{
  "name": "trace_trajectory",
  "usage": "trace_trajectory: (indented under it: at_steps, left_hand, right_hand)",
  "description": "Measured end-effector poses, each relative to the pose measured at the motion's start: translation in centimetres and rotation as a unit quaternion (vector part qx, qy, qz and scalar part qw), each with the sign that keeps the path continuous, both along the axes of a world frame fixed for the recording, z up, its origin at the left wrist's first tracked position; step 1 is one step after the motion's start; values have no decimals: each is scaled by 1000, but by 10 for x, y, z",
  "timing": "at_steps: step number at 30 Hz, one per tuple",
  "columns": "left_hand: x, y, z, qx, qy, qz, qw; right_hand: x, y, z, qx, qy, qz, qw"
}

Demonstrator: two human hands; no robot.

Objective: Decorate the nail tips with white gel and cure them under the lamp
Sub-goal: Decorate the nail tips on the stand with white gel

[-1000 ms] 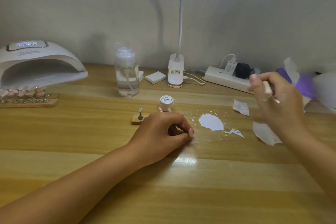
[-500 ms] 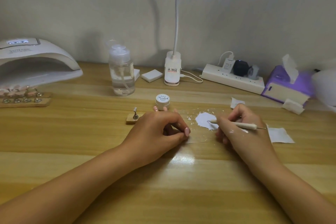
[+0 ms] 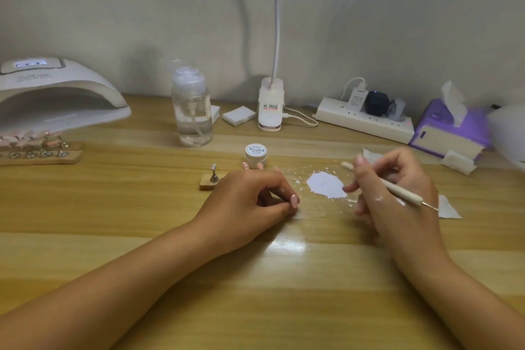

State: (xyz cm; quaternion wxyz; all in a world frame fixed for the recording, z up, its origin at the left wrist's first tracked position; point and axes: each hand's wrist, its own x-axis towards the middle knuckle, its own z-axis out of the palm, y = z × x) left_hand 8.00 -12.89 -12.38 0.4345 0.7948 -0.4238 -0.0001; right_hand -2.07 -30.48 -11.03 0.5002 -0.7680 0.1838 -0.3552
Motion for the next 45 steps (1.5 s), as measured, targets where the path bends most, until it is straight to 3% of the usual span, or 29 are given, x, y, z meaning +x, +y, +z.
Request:
trace_trajectory:
  at_steps: [2, 5, 9, 45]
  left_hand:
    - [0, 0, 0, 3, -8, -1, 1000]
    - [1, -1, 1, 2, -13, -3, 1000]
    - [1, -1, 0, -5, -9, -13, 1000]
    - [3, -1, -2, 0, -40, -9, 999]
  right_hand:
    - [-1, 10, 7, 47, -34, 49, 997]
    - [2, 25, 9, 145, -6, 112, 983]
    - [5, 32, 2, 193, 22, 123, 973]
    - [8, 33, -3, 173, 33, 152, 973]
